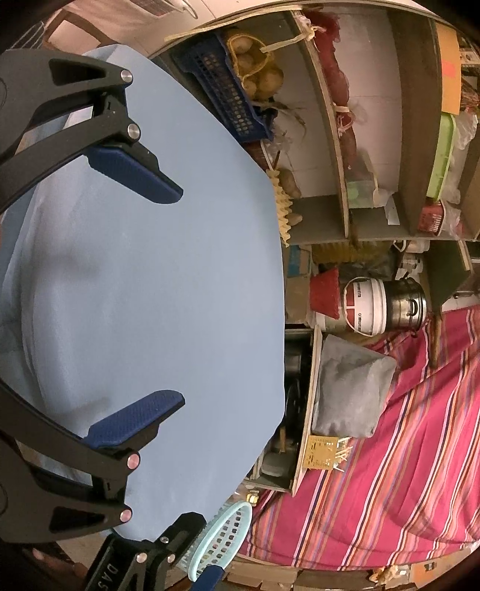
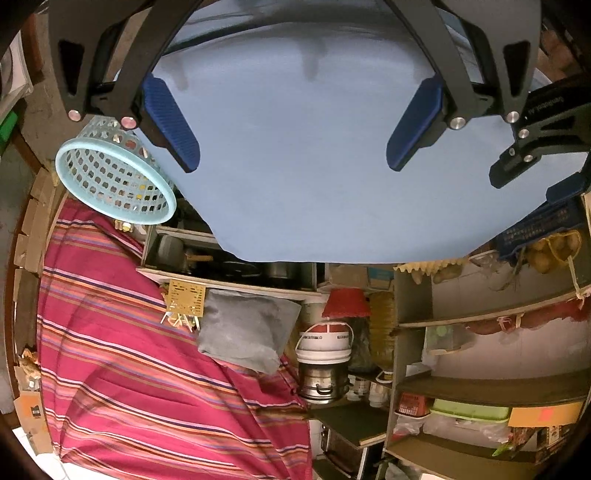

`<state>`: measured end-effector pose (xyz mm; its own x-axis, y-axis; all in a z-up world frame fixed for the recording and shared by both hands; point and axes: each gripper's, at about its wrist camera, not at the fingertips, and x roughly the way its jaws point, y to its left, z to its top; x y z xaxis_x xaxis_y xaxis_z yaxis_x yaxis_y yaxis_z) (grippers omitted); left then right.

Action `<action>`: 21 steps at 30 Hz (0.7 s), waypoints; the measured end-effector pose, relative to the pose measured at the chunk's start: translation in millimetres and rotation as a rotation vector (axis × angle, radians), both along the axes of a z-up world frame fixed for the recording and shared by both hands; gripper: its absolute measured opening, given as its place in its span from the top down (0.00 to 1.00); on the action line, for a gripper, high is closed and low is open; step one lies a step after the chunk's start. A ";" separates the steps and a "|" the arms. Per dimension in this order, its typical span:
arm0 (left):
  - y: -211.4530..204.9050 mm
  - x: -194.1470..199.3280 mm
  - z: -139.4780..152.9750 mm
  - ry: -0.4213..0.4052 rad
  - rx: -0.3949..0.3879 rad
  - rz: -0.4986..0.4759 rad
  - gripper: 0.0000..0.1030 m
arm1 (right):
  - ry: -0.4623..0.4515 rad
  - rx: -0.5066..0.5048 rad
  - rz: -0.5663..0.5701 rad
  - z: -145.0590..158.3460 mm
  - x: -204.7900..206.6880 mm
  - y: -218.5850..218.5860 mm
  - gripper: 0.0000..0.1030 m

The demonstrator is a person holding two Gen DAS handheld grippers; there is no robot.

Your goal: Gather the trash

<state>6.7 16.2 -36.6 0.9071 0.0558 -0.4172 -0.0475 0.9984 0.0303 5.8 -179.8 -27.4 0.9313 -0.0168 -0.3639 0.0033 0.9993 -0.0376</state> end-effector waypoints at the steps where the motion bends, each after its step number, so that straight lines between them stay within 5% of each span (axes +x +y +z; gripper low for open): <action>1: -0.3 0.2 -0.1 0.000 0.003 0.000 0.05 | 0.001 -0.004 -0.002 -0.3 0.2 0.1 0.04; 21: -9.1 -1.6 3.2 -0.017 0.017 0.009 0.05 | -0.004 -0.012 -0.003 -2.7 1.7 -3.9 0.04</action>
